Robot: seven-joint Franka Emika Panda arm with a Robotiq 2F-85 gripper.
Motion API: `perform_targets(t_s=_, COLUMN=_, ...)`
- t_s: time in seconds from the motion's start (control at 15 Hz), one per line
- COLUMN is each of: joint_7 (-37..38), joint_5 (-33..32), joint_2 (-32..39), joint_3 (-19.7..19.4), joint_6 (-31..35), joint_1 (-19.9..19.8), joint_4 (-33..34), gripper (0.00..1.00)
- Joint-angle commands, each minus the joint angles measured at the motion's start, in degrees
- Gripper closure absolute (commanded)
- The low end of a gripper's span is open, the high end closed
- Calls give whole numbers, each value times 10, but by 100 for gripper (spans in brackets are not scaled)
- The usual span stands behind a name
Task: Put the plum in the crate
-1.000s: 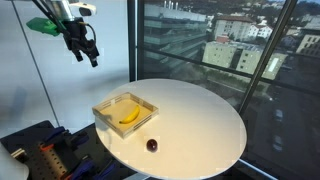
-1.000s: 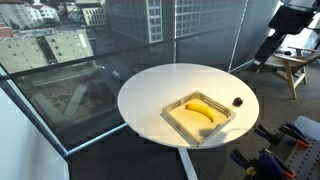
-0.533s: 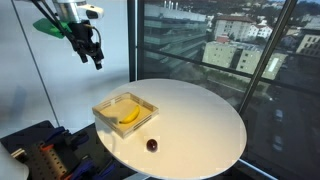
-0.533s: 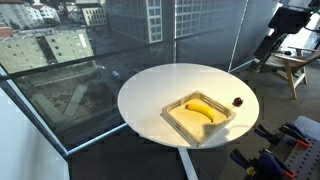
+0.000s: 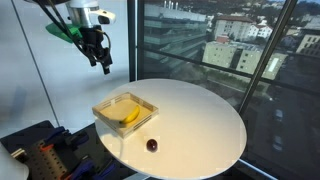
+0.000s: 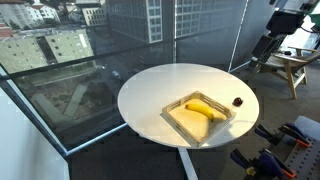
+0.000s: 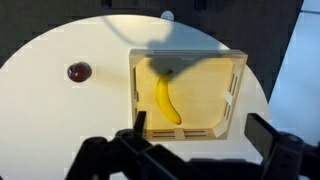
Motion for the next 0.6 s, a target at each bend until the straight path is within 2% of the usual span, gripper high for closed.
perform_targets(t_s=0.0, joint_7=-21, joint_5=10, joint_2=53, joint_3=-8, joint_6=22, joint_1=-8, joint_4=29, gripper=0)
perform_targets(t_s=0.53, joint_7=-30, joint_5=12, joint_2=142, joint_3=-17, joint_6=93, joint_1=-17, joint_4=49, gripper=0)
